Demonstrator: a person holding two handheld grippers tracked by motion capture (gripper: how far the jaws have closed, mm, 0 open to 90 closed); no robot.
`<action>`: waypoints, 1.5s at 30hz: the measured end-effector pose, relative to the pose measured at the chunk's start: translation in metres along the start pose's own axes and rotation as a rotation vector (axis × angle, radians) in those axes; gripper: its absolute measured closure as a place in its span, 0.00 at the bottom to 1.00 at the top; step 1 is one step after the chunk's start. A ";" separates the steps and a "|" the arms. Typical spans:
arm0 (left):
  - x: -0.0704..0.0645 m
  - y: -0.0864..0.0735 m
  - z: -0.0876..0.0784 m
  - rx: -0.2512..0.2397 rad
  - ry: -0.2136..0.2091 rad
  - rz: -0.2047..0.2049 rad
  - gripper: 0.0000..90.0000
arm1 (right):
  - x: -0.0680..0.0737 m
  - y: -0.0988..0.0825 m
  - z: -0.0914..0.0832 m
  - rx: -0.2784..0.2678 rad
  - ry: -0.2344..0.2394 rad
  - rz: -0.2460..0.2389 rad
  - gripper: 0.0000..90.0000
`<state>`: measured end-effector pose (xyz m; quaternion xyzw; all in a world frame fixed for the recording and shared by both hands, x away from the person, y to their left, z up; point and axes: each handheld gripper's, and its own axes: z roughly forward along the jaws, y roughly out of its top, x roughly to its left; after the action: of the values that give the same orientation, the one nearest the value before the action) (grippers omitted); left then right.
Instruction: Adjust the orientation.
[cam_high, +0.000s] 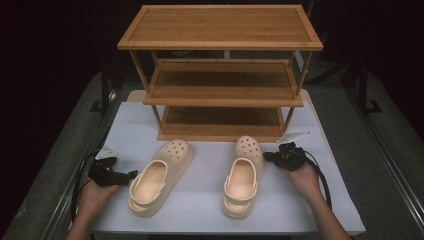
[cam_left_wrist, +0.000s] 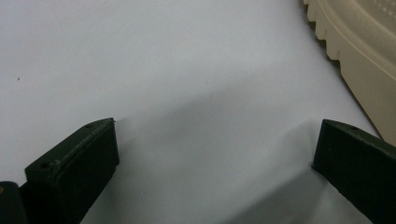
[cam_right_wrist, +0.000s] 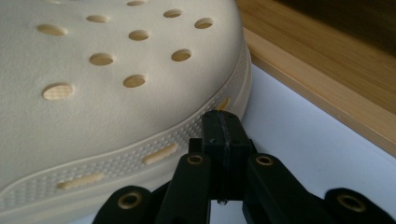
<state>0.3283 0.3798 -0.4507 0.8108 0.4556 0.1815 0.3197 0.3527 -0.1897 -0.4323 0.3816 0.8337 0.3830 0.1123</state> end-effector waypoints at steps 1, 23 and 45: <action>0.000 0.000 0.000 0.000 0.000 0.000 0.00 | 0.000 0.000 0.000 0.000 0.000 0.000 1.00; 0.000 0.000 0.000 0.000 0.000 0.001 0.00 | 0.016 0.040 0.039 -0.020 0.074 -0.047 1.00; 0.000 0.000 0.000 0.000 -0.001 -0.001 0.00 | 0.032 0.054 0.052 -0.026 0.116 -0.058 0.92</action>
<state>0.3284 0.3797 -0.4508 0.8105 0.4559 0.1811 0.3200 0.3857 -0.1154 -0.4248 0.3331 0.8444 0.4120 0.0798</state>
